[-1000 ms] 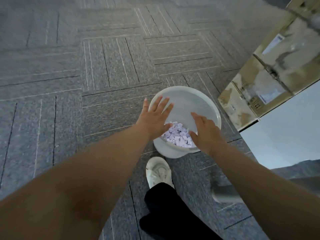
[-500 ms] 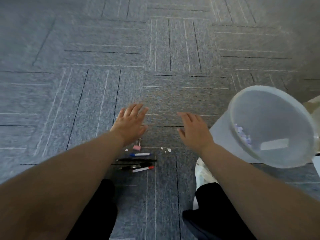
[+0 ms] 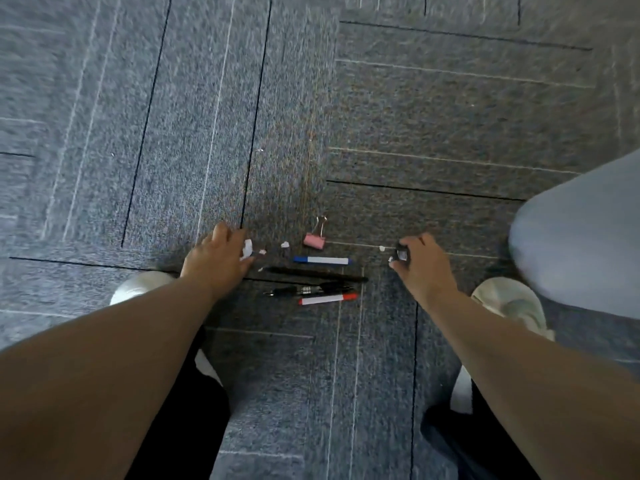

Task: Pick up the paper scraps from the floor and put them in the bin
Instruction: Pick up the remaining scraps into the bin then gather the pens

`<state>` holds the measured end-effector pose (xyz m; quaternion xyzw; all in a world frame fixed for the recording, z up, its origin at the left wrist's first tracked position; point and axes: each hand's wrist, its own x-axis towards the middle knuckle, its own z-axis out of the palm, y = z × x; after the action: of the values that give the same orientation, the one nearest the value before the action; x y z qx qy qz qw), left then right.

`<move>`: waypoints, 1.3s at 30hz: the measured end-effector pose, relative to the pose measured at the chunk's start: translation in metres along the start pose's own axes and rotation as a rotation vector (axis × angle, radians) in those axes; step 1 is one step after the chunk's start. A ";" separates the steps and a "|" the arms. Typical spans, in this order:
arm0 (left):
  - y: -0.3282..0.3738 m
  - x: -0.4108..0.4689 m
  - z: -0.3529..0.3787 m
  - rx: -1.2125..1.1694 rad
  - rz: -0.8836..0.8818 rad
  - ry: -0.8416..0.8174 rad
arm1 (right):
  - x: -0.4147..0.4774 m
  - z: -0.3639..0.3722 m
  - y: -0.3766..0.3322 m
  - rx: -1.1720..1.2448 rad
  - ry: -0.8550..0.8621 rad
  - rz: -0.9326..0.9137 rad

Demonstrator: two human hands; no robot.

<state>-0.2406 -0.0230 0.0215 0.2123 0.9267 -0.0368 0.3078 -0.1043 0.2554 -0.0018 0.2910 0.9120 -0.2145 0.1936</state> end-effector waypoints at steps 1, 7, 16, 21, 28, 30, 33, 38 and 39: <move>-0.001 0.000 0.002 -0.028 -0.013 0.004 | 0.000 0.003 0.000 0.019 0.030 -0.009; 0.002 0.001 0.014 -0.203 -0.033 0.019 | -0.009 0.018 -0.001 0.106 0.116 -0.063; 0.012 0.004 0.026 -0.329 -0.017 0.132 | -0.002 0.025 -0.006 0.202 0.105 -0.047; 0.010 0.007 0.026 -0.377 -0.022 0.134 | -0.003 0.027 -0.006 0.153 0.083 -0.076; 0.009 0.007 0.030 -0.421 -0.056 0.167 | -0.003 0.027 -0.006 0.188 0.131 -0.070; 0.010 0.008 0.030 -0.438 -0.081 0.192 | -0.001 0.025 -0.009 0.244 0.144 -0.066; 0.011 0.010 0.029 -0.467 -0.084 0.201 | 0.003 0.023 -0.011 0.242 0.105 -0.077; 0.008 0.009 0.031 -0.469 -0.068 0.165 | 0.005 0.024 -0.012 0.140 0.071 -0.110; 0.008 0.009 0.032 -0.472 -0.070 0.167 | 0.005 0.024 -0.012 0.123 0.080 -0.127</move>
<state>-0.2263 -0.0185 -0.0093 0.1046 0.9388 0.1874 0.2696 -0.1103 0.2367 -0.0208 0.2523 0.9208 -0.2700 0.1249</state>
